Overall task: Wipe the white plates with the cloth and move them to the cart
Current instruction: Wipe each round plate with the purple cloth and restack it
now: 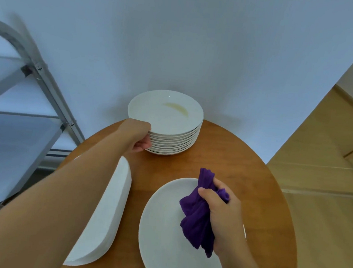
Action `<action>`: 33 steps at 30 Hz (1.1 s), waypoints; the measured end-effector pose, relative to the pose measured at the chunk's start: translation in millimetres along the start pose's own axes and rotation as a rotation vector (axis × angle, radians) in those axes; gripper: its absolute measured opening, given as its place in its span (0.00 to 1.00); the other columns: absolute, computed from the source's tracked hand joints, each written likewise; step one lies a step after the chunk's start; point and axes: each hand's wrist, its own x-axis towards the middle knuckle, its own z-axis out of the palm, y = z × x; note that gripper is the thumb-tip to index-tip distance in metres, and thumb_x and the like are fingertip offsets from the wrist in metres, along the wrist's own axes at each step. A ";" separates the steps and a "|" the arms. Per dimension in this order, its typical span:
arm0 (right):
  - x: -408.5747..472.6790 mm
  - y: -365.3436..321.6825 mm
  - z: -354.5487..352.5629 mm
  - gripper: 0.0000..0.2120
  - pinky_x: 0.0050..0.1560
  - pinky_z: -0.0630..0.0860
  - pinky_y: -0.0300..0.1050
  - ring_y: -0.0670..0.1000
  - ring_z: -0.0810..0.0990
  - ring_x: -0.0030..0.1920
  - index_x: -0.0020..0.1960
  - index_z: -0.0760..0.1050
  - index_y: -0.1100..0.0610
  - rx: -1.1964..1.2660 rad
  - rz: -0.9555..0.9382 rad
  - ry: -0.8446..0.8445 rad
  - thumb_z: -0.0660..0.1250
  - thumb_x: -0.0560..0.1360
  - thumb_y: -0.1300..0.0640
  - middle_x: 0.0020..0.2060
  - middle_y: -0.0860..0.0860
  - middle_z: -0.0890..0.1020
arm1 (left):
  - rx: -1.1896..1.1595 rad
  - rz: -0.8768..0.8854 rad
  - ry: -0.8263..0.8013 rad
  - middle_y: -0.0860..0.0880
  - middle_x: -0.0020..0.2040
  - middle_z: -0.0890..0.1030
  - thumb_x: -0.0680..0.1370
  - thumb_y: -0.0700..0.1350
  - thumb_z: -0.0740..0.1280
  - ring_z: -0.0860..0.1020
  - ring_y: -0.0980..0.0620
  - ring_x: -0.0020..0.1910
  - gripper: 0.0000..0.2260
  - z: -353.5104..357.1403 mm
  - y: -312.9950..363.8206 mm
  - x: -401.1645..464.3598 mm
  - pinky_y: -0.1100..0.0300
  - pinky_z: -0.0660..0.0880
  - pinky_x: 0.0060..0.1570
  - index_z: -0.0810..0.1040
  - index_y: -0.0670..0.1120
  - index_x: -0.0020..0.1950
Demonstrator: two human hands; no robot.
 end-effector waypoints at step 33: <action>-44.4 -45.3 12.1 0.23 0.41 0.80 0.49 0.53 0.83 0.37 0.48 0.77 0.56 0.166 0.046 -0.103 0.76 0.61 0.42 0.37 0.52 0.84 | -0.351 0.101 -0.083 0.45 0.26 0.81 0.79 0.43 0.62 0.76 0.54 0.20 0.13 -14.2 -69.8 -136.1 0.66 0.72 0.21 0.79 0.38 0.39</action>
